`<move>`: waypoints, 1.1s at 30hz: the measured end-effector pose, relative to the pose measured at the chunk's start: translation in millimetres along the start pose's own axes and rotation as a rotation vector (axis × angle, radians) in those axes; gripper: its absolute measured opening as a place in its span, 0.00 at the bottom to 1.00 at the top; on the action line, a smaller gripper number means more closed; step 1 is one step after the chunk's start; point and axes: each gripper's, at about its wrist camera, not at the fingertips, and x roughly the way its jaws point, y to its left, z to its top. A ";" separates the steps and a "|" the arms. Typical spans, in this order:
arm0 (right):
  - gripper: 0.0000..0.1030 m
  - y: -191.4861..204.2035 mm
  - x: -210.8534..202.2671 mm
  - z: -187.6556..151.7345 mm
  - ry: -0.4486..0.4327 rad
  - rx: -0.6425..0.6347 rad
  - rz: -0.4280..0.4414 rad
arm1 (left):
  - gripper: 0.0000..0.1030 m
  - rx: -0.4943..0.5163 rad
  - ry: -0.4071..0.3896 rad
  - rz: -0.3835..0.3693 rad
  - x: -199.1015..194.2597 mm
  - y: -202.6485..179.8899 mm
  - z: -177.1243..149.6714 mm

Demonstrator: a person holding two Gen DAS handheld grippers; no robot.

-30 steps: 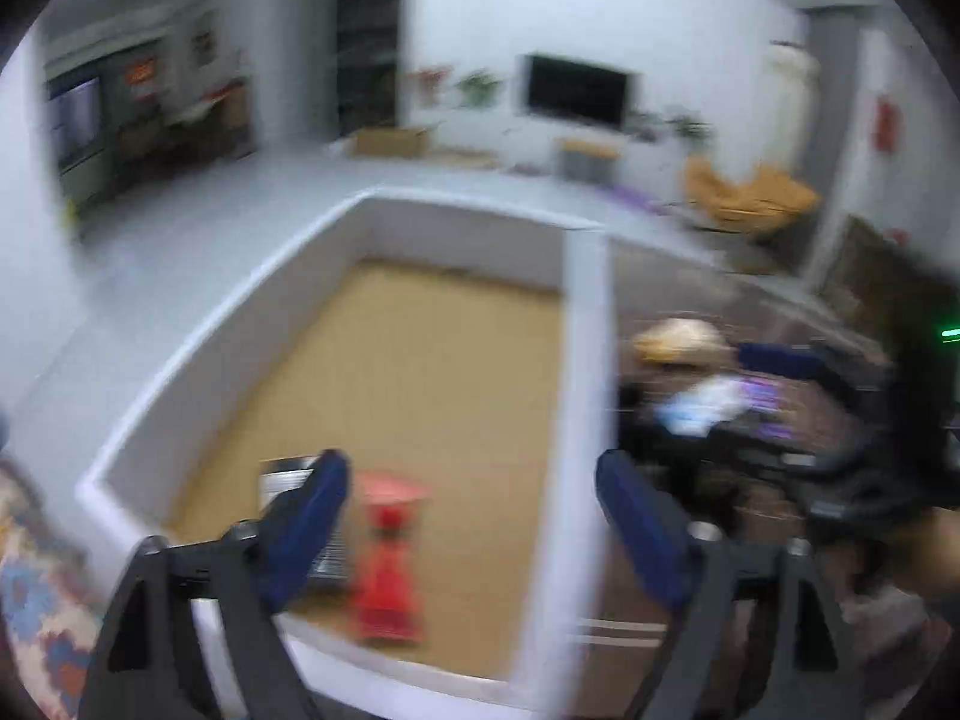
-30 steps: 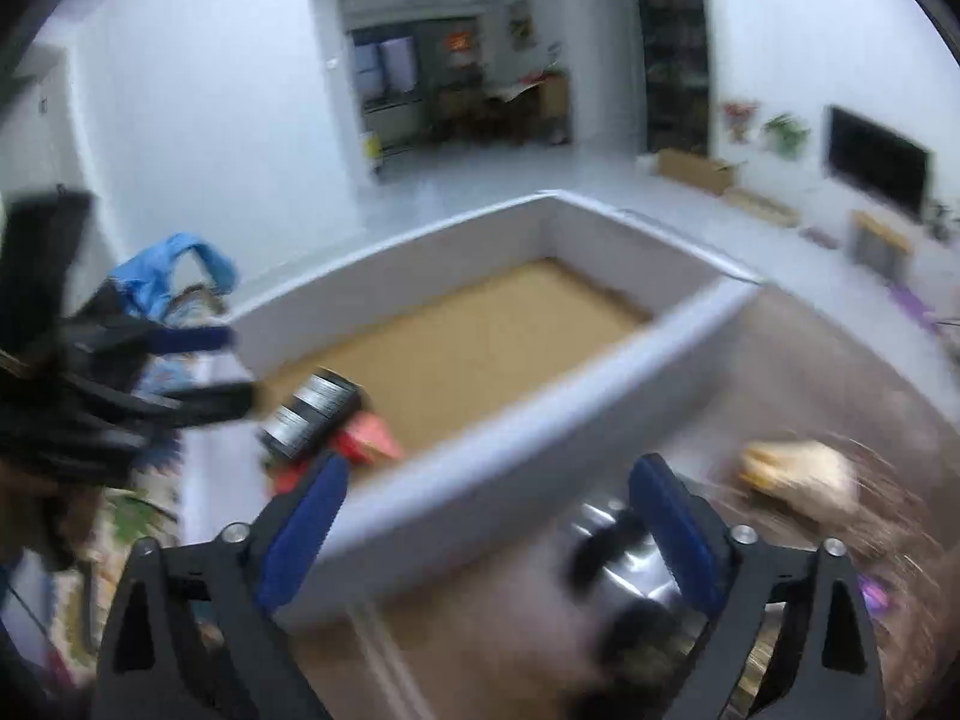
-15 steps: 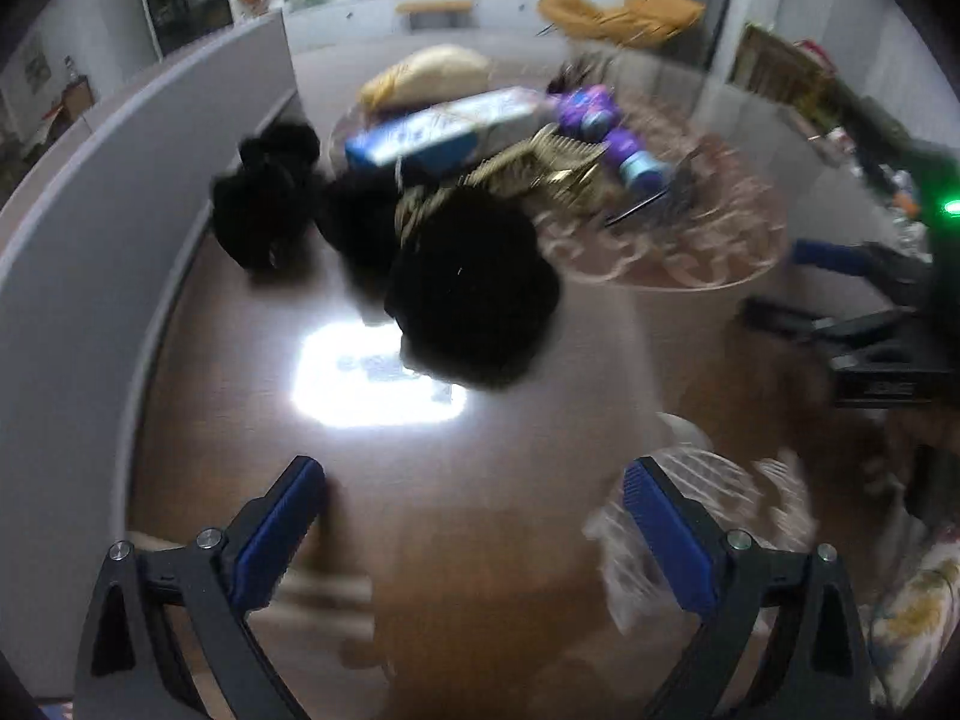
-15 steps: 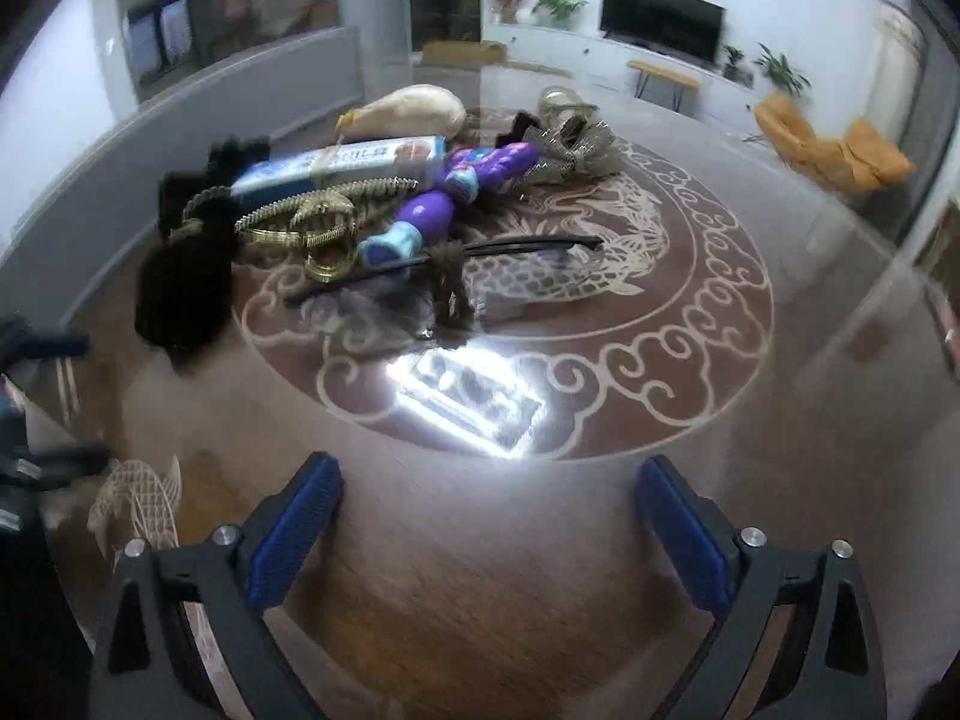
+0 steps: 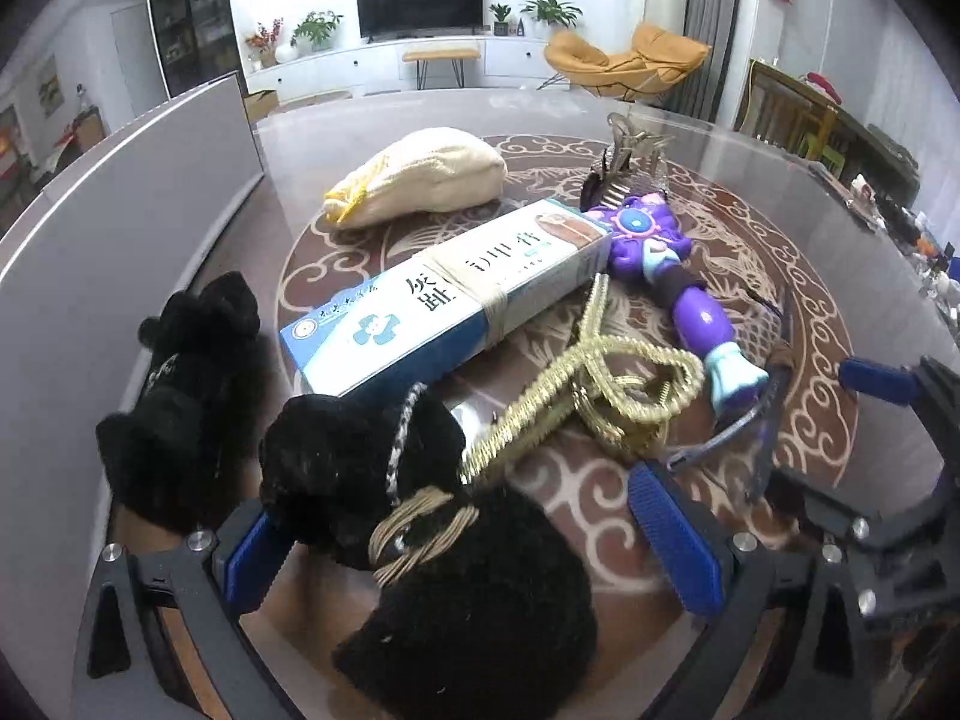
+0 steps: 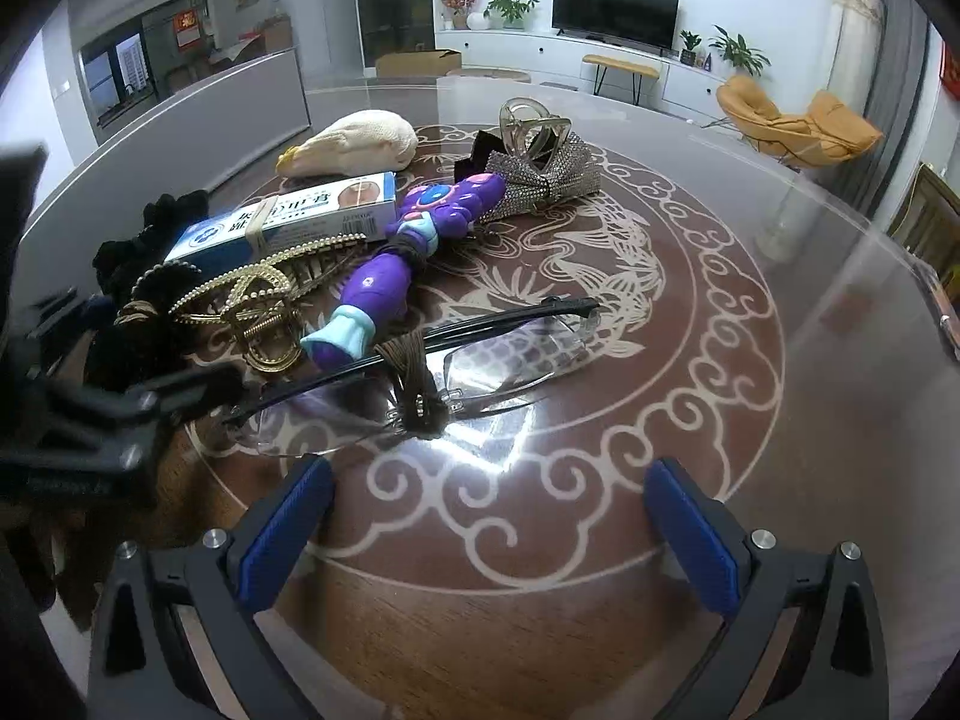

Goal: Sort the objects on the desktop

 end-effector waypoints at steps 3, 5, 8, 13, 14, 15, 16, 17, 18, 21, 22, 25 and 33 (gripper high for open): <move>1.00 0.3 0.9 0.4 0.000 0.000 0.000 | 1.00 -0.001 -0.001 0.000 -2.2 0.6 -0.9; 1.00 0.3 1.1 0.3 0.000 -0.001 0.000 | 1.00 -0.001 0.000 0.000 -2.3 0.7 -1.6; 1.00 0.3 1.3 0.4 -0.001 -0.001 -0.001 | 1.00 -0.001 0.000 0.000 -3.5 0.3 -1.3; 1.00 0.3 1.6 0.5 -0.001 -0.001 -0.001 | 1.00 -0.001 0.000 0.000 -3.5 0.2 -1.5; 1.00 0.3 1.6 0.9 -0.001 -0.001 -0.001 | 1.00 -0.001 0.000 0.000 -3.7 0.1 -1.4; 1.00 0.3 1.6 1.0 -0.001 -0.001 -0.001 | 1.00 -0.001 0.000 0.000 -3.8 0.1 -1.2; 1.00 0.3 1.7 0.5 -0.001 -0.001 -0.001 | 1.00 -0.001 0.000 0.000 -3.8 0.4 -2.8; 1.00 0.3 1.7 0.5 -0.001 -0.001 -0.001 | 1.00 -0.001 0.000 0.000 -3.7 0.2 -2.0; 1.00 0.3 1.8 0.5 -0.001 -0.001 -0.001 | 1.00 -0.001 0.000 0.000 -3.6 0.3 -2.8; 1.00 0.3 1.9 0.5 -0.001 -0.001 -0.001 | 1.00 -0.001 0.000 0.000 -4.1 0.2 -2.9; 1.00 0.3 1.9 0.6 -0.001 -0.001 -0.001 | 1.00 -0.001 0.000 0.000 -4.3 -0.1 -1.3; 1.00 0.3 2.0 0.6 -0.001 -0.001 -0.002 | 1.00 -0.001 0.000 0.001 -4.5 -0.3 -1.4; 1.00 0.3 2.2 0.7 -0.001 -0.001 -0.002 | 1.00 -0.002 0.000 0.001 -5.0 -0.5 -1.5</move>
